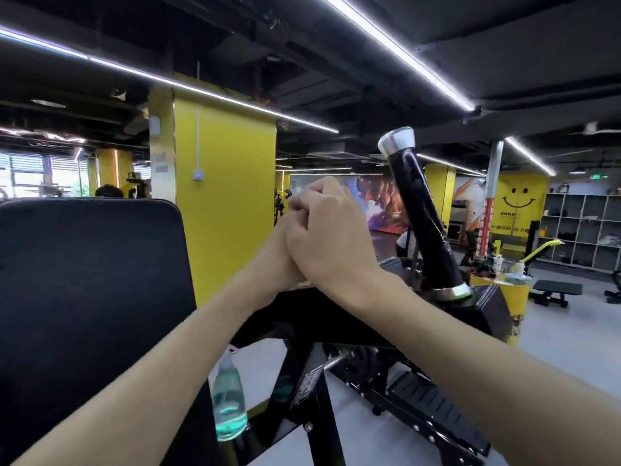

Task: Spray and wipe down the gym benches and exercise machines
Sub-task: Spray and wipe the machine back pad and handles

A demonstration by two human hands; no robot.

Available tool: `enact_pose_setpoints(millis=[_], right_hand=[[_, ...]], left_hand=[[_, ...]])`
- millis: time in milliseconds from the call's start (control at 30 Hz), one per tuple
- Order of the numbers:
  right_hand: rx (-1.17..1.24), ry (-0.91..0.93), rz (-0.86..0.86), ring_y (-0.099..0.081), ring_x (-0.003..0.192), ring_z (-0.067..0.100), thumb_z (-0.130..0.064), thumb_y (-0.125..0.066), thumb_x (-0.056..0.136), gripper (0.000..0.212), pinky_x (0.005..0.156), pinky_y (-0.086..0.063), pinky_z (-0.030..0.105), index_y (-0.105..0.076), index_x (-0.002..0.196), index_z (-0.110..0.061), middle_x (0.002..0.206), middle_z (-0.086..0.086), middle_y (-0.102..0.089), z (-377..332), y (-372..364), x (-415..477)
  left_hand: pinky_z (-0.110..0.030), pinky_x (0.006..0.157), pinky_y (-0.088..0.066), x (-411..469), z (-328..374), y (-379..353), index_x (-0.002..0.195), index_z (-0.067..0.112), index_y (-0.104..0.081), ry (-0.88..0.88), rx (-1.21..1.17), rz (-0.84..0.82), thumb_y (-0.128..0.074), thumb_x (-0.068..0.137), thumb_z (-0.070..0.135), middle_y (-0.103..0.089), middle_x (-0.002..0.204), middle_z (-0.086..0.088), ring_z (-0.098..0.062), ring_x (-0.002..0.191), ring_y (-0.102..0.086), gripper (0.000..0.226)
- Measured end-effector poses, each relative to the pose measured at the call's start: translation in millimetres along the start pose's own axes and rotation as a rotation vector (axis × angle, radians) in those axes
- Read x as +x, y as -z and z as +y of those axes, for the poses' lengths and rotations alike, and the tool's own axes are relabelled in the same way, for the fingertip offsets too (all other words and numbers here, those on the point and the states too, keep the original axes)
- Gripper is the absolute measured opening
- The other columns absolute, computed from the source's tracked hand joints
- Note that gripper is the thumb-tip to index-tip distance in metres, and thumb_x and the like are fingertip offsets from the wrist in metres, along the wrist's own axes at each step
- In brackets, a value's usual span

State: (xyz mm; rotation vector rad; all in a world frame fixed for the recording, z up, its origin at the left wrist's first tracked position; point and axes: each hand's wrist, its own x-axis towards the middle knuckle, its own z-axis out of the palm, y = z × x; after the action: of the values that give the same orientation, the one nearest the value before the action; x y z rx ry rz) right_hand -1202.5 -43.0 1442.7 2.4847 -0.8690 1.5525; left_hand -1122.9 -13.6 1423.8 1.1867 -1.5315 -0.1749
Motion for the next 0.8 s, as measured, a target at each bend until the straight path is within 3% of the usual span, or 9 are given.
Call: enact_pose_setpoints(millis=[33,67,200,267,367,467,633,700,800], right_hand=[[0.061,-0.016,-0.045,-0.049,0.116,0.025,-0.017,-0.05,0.09,0.035,0.102,-0.039,0.042,-0.07,0.119,-0.016,0.119,0.008,-0.056,-1.3,-10.5,0.2],[0.109,-0.028,-0.086,-0.049,0.117,0.027,-0.016,-0.048,0.092,0.036,0.103,-0.039,0.043,-0.068,0.122,-0.017,0.12,0.009,-0.056,-3.2,-20.5,-0.6],[0.264,-0.11,-0.213,-0.051,0.113,0.032,-0.017,-0.04,0.1,0.034,0.1,-0.04,0.043,-0.063,0.124,-0.011,0.119,0.015,-0.056,-11.4,-70.4,-7.4],[0.373,-0.236,-0.31,-0.053,0.111,0.031,-0.018,-0.037,0.103,0.034,0.09,-0.041,0.036,-0.056,0.129,-0.008,0.122,0.016,-0.057,-12.5,-94.1,-13.7],[0.387,-0.448,-0.571,-0.053,0.105,0.029,-0.015,-0.043,0.1,0.034,0.076,-0.039,0.031,-0.05,0.132,-0.005,0.123,0.014,-0.056,-3.9,-136.3,-29.3],[0.301,-0.513,-0.749,-0.056,0.101,0.03,-0.015,-0.048,0.097,0.034,0.076,-0.045,0.034,-0.048,0.129,-0.003,0.121,0.013,-0.053,9.2,-183.3,-53.5],[0.189,-0.468,-0.808,-0.051,0.101,0.027,-0.018,-0.053,0.097,0.029,0.07,-0.039,0.031,-0.048,0.124,-0.009,0.129,0.011,-0.049,23.0,-255.0,-72.0],[0.142,-0.454,-0.839,-0.046,0.09,0.026,-0.021,-0.054,0.094,0.021,0.06,-0.033,0.032,-0.046,0.112,-0.013,0.118,0.009,-0.051,29.0,-277.9,-75.5],[0.077,-0.458,-0.844,-0.047,0.085,0.025,-0.027,-0.055,0.094,0.019,0.058,-0.032,0.033,-0.046,0.104,-0.014,0.1,0.003,-0.05,40.2,-301.8,-83.4]], left_hand=[[-0.028,0.071,-0.05,1.3,-8.7,11.9,0.101,0.015,-0.06,0.018,0.061,-0.017,-0.049,0.096,-0.01,-0.066,0.092,-0.012,-0.017,0.086,-0.058,0.028],[-0.034,0.065,-0.048,1.2,-20.2,22.2,0.11,0.013,-0.062,0.063,0.093,-0.012,-0.049,0.095,-0.006,-0.068,0.093,-0.017,-0.019,0.081,-0.057,0.028],[-0.02,0.044,-0.035,-7.5,-64.8,63.8,0.114,0.009,-0.061,0.223,0.15,0.093,-0.05,0.1,0.007,-0.056,0.064,0.002,-0.003,0.045,-0.044,0.018],[-0.03,0.051,-0.048,-18.8,-87.9,81.7,0.109,0.011,-0.059,0.312,0.224,0.159,-0.051,0.101,0.013,-0.064,0.069,0.001,-0.009,0.053,-0.056,0.012],[-0.049,0.078,-0.058,-40.6,-128.6,100.6,0.099,0.024,-0.056,0.423,0.342,0.172,-0.052,0.096,0.015,-0.073,0.088,-0.001,-0.023,0.083,-0.07,0.009],[-0.041,0.077,-0.053,-59.6,-159.4,108.6,0.103,0.023,-0.053,0.455,0.489,0.142,-0.055,0.092,0.005,-0.064,0.1,-0.001,-0.024,0.091,-0.062,0.021],[-0.023,0.075,-0.043,-84.1,-208.2,111.6,0.104,0.025,-0.054,0.463,0.601,0.092,-0.058,0.085,-0.003,-0.051,0.103,0.001,-0.017,0.092,-0.053,0.034],[-0.024,0.076,-0.043,-84.1,-219.6,112.0,0.105,0.024,-0.056,0.447,0.632,0.085,-0.057,0.083,-0.004,-0.051,0.104,0.001,-0.017,0.092,-0.053,0.036],[-0.032,0.08,-0.048,-78.0,-225.2,115.6,0.104,0.026,-0.057,0.429,0.644,0.086,-0.058,0.083,-0.002,-0.053,0.102,0.001,-0.018,0.091,-0.054,0.035]])
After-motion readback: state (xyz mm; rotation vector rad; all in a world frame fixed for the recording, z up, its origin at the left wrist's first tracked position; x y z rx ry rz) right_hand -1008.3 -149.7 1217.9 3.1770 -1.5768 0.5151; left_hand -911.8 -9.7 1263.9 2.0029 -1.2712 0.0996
